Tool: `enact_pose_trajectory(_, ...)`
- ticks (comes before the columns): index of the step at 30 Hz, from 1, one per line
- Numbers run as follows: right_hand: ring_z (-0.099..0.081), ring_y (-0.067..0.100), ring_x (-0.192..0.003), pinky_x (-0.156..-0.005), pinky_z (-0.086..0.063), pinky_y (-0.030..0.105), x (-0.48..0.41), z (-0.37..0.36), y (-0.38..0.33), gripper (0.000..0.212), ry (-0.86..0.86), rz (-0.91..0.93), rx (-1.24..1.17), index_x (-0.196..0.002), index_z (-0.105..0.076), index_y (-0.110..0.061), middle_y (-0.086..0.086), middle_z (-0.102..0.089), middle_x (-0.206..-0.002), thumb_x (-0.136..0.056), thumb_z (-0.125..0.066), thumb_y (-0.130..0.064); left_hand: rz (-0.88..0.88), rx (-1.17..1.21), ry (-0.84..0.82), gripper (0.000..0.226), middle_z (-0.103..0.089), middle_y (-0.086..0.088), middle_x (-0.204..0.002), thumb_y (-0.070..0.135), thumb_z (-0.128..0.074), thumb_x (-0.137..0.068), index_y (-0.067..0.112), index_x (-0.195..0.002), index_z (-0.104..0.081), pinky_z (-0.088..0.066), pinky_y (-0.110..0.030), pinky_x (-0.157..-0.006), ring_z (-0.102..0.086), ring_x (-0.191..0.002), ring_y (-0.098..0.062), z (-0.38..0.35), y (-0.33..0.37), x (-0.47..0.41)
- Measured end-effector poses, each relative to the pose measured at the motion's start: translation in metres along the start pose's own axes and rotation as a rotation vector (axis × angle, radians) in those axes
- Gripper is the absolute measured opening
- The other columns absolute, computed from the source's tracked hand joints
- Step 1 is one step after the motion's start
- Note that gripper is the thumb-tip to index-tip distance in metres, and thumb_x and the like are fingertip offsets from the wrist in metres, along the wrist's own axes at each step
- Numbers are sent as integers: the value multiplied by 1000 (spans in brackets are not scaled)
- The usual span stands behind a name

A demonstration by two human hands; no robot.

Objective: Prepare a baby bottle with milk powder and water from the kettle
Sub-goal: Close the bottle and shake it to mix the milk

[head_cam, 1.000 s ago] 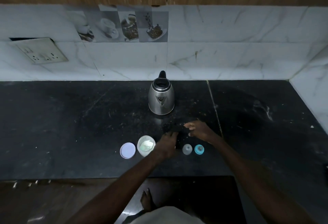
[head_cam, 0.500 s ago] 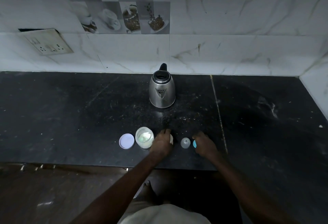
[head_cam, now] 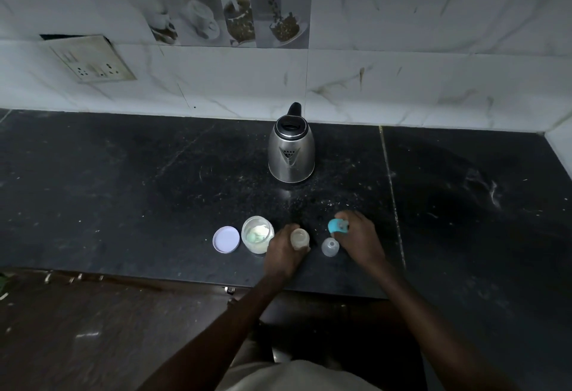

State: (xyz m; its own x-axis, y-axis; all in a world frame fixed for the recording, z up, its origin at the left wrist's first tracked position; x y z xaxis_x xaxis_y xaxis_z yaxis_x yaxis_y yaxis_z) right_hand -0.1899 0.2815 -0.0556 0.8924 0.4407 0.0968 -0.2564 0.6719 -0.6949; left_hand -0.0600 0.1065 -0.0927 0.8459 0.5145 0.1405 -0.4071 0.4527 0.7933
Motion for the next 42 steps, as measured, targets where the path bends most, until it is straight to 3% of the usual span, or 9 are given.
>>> enact_pose_trajectory(4, -67, 11, -101, -89, -58, 32, 4, -31, -40, 49, -157, 145, -78, -116, -73, -18, -4, -68, -112, -70, -87, -7, -8, 71, -2, 40, -72, 11, -102, 37, -87, -80, 28, -113, -66, -48, -25, -82, -64, -93, -5, -2, -10, 0)
enact_pose_trajectory(8, -65, 21, -104, -91, -54, 32, 12, -54, -67, 51, -233, 286, 78, -122, -70, -10, 5, -66, -118, -73, -80, 0, 43, 210, 8, 51, -75, 14, -102, 51, -89, -74, 33, -116, -67, -51, -17, -83, -69, -96, 2, -4, -22, 1)
enact_pose_trajectory(13, -65, 24, -108, -93, -55, 37, 10, -60, -75, 53, -257, 326, 162, -123, -69, -7, 8, -66, -122, -72, -83, 2, 69, 284, 43, 49, -75, 14, -100, 36, -94, -74, 35, -113, -66, -47, -6, -79, -68, -95, 10, -5, -23, 3)
enact_pose_trajectory(20, -66, 23, -104, -90, -55, 39, 7, -71, -90, 42, -385, 371, 206, -113, -72, -8, 6, -68, -115, -73, -79, 0, 84, 304, 40, 50, -77, 8, -102, 31, -94, -75, 20, -117, -70, -46, -5, -77, -69, -95, 9, -8, -34, 4)
enact_pose_trajectory(27, -67, 32, -100, -84, -55, 42, 5, -72, -94, 38, -311, 342, 412, -110, -67, -7, 11, -65, -110, -75, -82, -14, 67, 347, 42, 52, -77, 7, -108, 27, -93, -77, 20, -123, -69, -51, -11, -82, -71, -99, 2, -8, -35, 3)
enact_pose_trajectory(30, -67, 33, -102, -83, -57, 43, 3, -75, -97, 49, -331, 331, 554, -121, -61, -9, 11, -62, -119, -81, -81, -29, 43, 342, 35, 52, -77, 7, -109, 29, -92, -78, 20, -124, -69, -52, -12, -84, -71, -101, 0, -6, -33, 3)
enact_pose_trajectory(35, -64, 23, -101, -81, -56, 41, 11, -78, -104, 37, -403, 449, 515, -126, -67, -21, 5, -59, -117, -89, -74, -22, 80, 346, 32, 51, -76, 10, -105, 39, -90, -74, 22, -117, -69, -51, -13, -81, -70, -98, 5, -10, -37, 2)
enact_pose_trajectory(38, -66, 26, -102, -85, -56, 41, 8, -77, -103, 38, -406, 396, 521, -124, -69, -17, 7, -61, -117, -87, -76, -22, 84, 363, 38, 49, -77, 9, -106, 30, -92, -78, 18, -119, -70, -50, -9, -80, -71, -98, 5, -10, -37, 3)
enact_pose_trajectory(42, -69, 35, -99, -83, -57, 43, 0, -75, -102, 43, -362, 323, 616, -116, -65, -9, 13, -66, -116, -87, -75, -38, 59, 356, 35, 48, -77, 10, -104, 25, -92, -79, 20, -121, -70, -49, -8, -80, -70, -97, 4, -7, -32, 4)
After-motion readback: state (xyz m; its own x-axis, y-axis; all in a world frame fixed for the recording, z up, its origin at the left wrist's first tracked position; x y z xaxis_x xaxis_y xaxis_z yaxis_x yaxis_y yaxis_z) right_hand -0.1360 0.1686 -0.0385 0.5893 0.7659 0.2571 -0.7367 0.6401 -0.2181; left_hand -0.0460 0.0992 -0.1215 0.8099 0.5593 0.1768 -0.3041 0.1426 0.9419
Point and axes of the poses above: each hand's wrist, its own x-axis away from the middle knuckle, its own z-axis out of the back of the hand, y = z × x, the point moved 9 cm from there along -x, towards the middle knuckle
